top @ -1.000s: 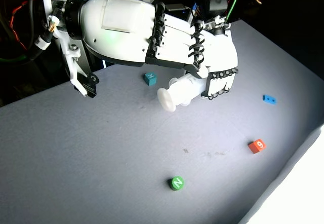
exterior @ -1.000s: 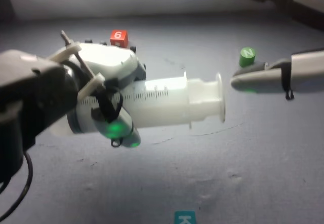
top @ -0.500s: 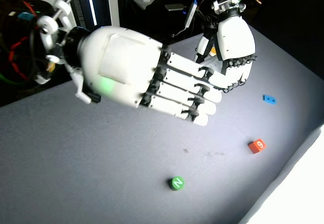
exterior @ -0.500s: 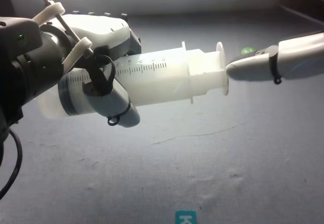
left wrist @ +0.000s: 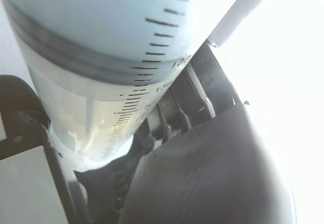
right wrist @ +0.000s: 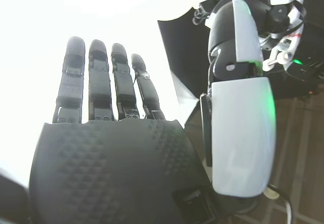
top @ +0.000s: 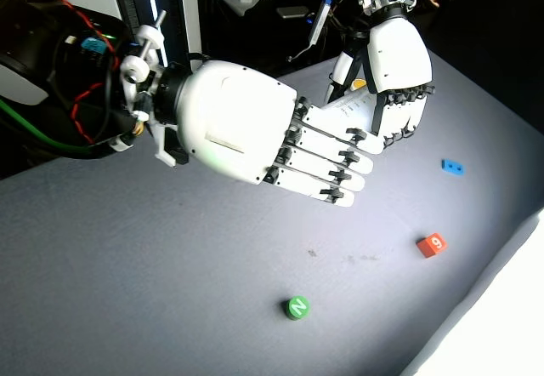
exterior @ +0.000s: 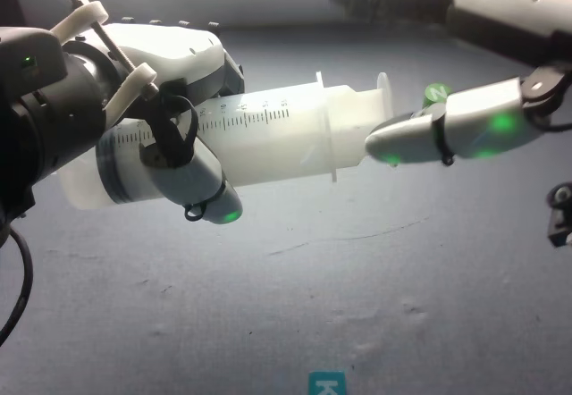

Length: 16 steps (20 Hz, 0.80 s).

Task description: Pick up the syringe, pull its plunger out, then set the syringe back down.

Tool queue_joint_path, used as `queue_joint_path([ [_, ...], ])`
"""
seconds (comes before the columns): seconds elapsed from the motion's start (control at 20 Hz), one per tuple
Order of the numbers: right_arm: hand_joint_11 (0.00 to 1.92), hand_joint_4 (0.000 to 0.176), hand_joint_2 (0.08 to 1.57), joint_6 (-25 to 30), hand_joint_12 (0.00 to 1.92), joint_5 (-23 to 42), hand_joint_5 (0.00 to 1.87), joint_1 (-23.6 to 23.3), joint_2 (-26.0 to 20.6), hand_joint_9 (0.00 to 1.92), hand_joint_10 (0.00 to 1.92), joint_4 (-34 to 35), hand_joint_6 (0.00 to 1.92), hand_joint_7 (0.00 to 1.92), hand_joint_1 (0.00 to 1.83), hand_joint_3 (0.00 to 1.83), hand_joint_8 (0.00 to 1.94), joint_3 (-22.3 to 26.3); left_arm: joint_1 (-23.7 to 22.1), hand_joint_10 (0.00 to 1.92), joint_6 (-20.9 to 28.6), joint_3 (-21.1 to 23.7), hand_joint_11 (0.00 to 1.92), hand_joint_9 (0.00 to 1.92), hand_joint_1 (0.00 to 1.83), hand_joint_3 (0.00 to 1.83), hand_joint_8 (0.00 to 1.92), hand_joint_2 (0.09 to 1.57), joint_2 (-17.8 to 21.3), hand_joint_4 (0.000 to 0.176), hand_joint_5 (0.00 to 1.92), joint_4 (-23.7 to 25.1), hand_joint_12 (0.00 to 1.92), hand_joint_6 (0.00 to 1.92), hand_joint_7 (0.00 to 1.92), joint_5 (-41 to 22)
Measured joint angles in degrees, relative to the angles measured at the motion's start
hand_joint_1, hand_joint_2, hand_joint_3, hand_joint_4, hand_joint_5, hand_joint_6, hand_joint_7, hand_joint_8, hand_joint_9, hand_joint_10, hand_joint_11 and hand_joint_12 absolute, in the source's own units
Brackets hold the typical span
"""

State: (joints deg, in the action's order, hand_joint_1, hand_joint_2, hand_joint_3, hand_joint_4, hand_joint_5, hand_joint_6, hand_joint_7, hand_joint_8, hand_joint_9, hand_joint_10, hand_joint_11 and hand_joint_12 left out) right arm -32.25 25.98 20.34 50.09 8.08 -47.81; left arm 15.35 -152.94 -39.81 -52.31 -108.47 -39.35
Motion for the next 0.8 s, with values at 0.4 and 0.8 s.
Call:
queue_joint_path([
  [0.4, 0.00, 0.000, 0.99, -0.13, 0.54, 0.76, 0.11, 2.21, 3.78, 0.20, 0.06, 0.26, 0.02, 0.21, 0.85, 0.00, 0.03, -3.72, 0.00, 0.93, 0.00, 0.00, 0.60, 0.83, 1.20, 0.00, 1.21, 1.15, 0.09, 0.003, 0.91, -0.07, 1.23, 1.05, 0.91, -0.35],
  [0.8, 0.00, 0.000, 1.13, -0.59, 0.97, 2.60, 0.23, 4.26, 6.60, 0.30, 0.27, 0.11, 0.09, 0.31, 0.84, 0.00, 0.12, -6.29, 0.00, 0.93, -0.07, -0.04, 0.58, 0.84, 1.21, 0.00, 1.22, 1.15, 0.09, 0.000, 0.92, -0.04, 1.27, 0.99, 0.92, -0.83],
])
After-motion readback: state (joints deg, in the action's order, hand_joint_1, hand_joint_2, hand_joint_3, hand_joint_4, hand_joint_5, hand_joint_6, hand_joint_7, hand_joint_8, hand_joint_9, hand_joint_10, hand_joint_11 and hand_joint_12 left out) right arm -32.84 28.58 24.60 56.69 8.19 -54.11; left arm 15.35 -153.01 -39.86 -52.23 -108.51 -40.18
